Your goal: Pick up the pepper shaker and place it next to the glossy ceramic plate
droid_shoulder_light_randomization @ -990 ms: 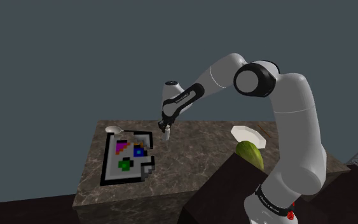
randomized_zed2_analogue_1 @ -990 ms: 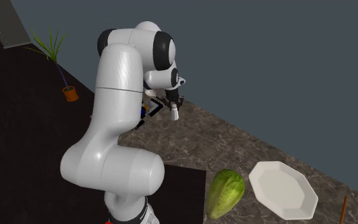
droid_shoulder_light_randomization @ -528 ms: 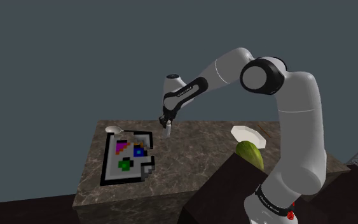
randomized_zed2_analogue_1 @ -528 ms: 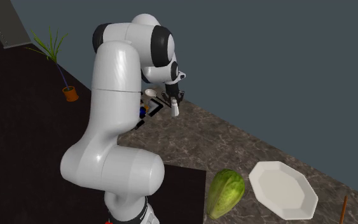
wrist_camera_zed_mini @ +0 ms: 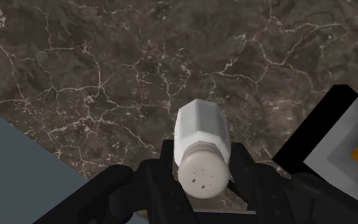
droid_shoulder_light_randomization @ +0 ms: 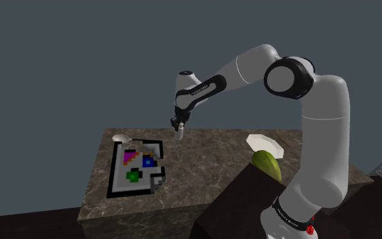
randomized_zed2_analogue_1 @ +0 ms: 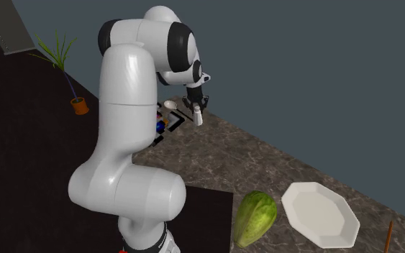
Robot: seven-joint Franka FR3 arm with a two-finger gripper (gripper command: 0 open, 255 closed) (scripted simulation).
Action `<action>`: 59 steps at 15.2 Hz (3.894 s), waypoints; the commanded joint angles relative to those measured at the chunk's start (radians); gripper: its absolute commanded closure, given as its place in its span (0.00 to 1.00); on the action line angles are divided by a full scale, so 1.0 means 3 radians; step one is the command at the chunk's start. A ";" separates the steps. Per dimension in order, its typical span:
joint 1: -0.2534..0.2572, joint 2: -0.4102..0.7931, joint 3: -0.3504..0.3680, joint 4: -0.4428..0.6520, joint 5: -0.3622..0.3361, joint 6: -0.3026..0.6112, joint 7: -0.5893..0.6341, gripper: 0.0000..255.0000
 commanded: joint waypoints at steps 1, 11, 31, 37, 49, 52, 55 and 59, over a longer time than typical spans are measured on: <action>0.0004 -0.0059 0.0004 0.0011 0.0005 -0.0070 -0.0003 1.00; 0.0001 -0.0315 0.0016 0.0106 0.0033 -0.0420 -0.0047 1.00; -0.0458 -0.1769 -0.0315 -0.1720 -0.0017 0.0024 -0.0767 1.00; -0.0673 -0.2231 -0.0552 -0.2245 -0.0134 0.0126 -0.1122 1.00; -0.1266 -0.2959 -0.1180 -0.2894 -0.0560 0.0155 -0.1970 1.00; -0.1436 -0.3072 -0.1367 -0.2962 -0.0681 0.0143 -0.2220 1.00; -0.1600 -0.3147 -0.1566 -0.2988 -0.0795 0.0132 -0.2483 1.00; -0.1794 -0.3183 -0.1848 -0.2960 -0.0920 0.0125 -0.2855 1.00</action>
